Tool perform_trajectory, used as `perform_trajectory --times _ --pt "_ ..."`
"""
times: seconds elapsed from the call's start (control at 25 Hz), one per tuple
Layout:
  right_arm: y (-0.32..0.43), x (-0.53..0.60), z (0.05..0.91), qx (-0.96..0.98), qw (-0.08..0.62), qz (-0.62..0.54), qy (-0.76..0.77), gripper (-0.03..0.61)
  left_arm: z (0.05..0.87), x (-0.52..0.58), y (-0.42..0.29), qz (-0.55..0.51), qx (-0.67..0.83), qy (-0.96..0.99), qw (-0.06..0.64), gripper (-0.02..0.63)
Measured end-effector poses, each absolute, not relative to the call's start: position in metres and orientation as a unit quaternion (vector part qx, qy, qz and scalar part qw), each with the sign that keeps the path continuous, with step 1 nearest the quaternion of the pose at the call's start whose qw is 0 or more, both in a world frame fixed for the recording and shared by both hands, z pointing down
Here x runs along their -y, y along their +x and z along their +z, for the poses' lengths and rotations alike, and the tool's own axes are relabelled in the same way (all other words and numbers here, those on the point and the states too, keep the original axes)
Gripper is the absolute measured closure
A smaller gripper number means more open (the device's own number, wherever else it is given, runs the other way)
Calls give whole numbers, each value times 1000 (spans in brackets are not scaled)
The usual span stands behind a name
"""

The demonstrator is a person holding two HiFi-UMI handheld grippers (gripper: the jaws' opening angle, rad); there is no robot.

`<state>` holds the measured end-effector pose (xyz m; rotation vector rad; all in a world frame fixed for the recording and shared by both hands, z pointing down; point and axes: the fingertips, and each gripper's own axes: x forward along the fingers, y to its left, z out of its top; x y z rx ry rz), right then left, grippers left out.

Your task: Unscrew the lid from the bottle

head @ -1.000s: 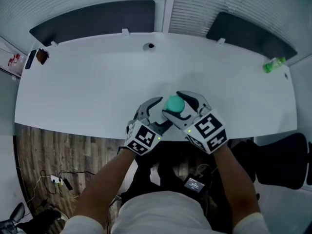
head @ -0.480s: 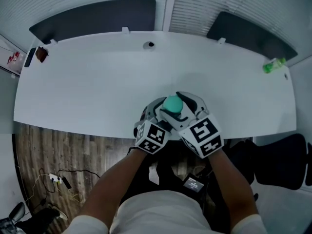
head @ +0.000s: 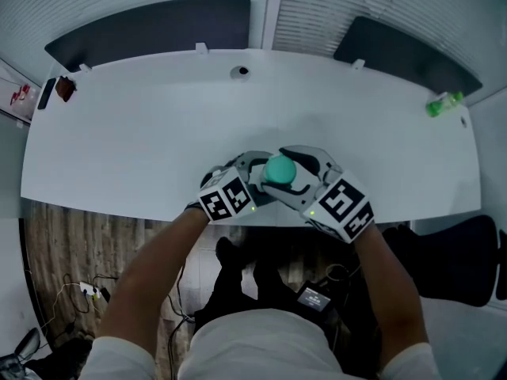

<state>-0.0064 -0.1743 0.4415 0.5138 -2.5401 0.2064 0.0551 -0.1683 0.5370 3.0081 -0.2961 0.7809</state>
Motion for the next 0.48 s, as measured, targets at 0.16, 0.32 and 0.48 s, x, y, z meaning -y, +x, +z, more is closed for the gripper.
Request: perform_trajectory --times 0.16,0.32,0.48 --pt "-9 176 444 929 283 80 226 270 530 172 42 231 182 956 24 281" --pt "-9 179 444 911 289 97 279 270 523 168 28 184 319 928 59 281" --pt "-10 181 444 892 278 112 338 270 537 172 26 194 407 890 66 281"
